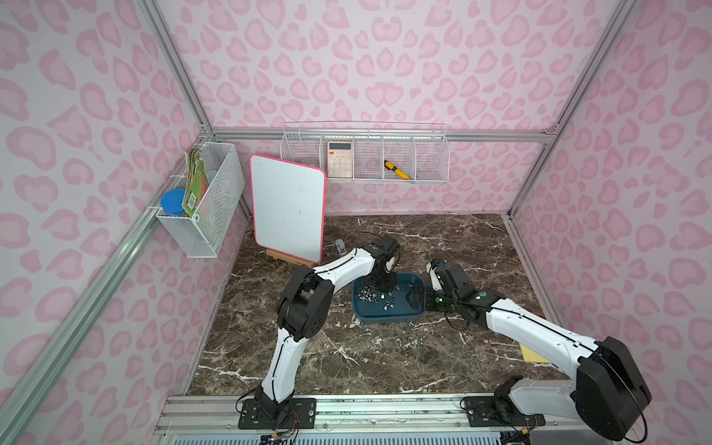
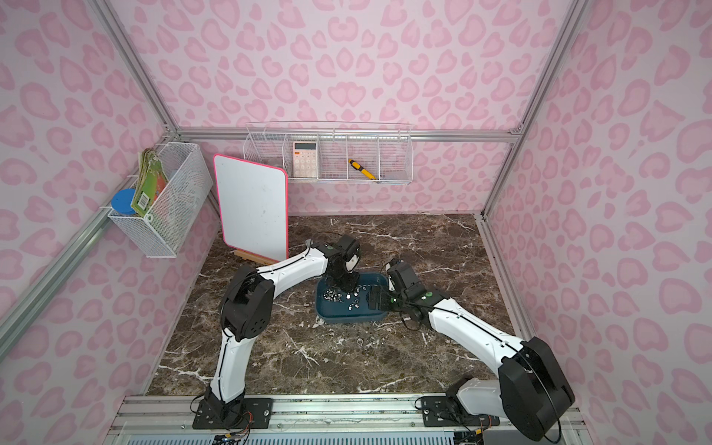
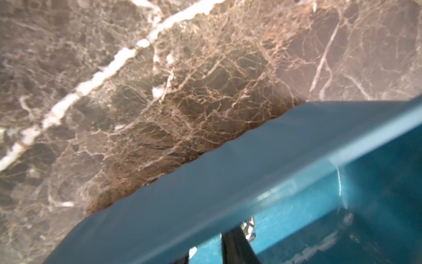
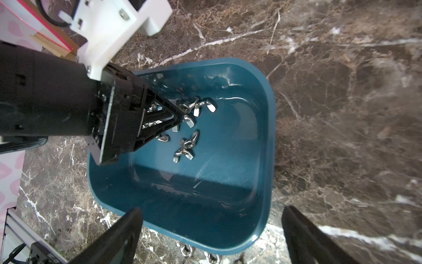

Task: Take out the wing nut from the storage box
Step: Pick up the wing nut from the storage box.

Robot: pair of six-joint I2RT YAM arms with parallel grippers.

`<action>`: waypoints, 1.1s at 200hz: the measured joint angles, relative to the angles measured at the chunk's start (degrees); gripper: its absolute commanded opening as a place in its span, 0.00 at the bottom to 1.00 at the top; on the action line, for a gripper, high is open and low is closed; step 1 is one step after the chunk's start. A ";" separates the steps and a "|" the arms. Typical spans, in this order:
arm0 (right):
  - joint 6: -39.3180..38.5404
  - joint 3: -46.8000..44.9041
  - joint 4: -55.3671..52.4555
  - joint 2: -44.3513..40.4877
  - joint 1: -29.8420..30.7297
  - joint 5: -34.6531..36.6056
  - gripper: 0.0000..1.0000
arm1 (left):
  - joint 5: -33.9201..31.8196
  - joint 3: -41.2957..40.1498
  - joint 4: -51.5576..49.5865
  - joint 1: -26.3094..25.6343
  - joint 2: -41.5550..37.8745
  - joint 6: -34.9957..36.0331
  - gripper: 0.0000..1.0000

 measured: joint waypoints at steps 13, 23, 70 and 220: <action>0.00 0.00 0.02 0.00 0.02 0.00 0.97 | 0.00 0.00 -0.04 -0.02 0.24 0.17 0.28; 0.00 0.00 0.02 0.04 0.02 0.00 0.97 | 0.02 0.00 -0.15 -0.02 0.46 0.31 0.29; 0.00 0.02 0.02 0.24 0.00 0.00 0.97 | 0.68 -0.15 -0.28 -0.04 1.11 0.98 0.18; 2.97 4.09 6.25 5.18 -1.33 -9.05 0.65 | 6.08 -16.22 11.17 0.48 -15.56 -11.52 0.00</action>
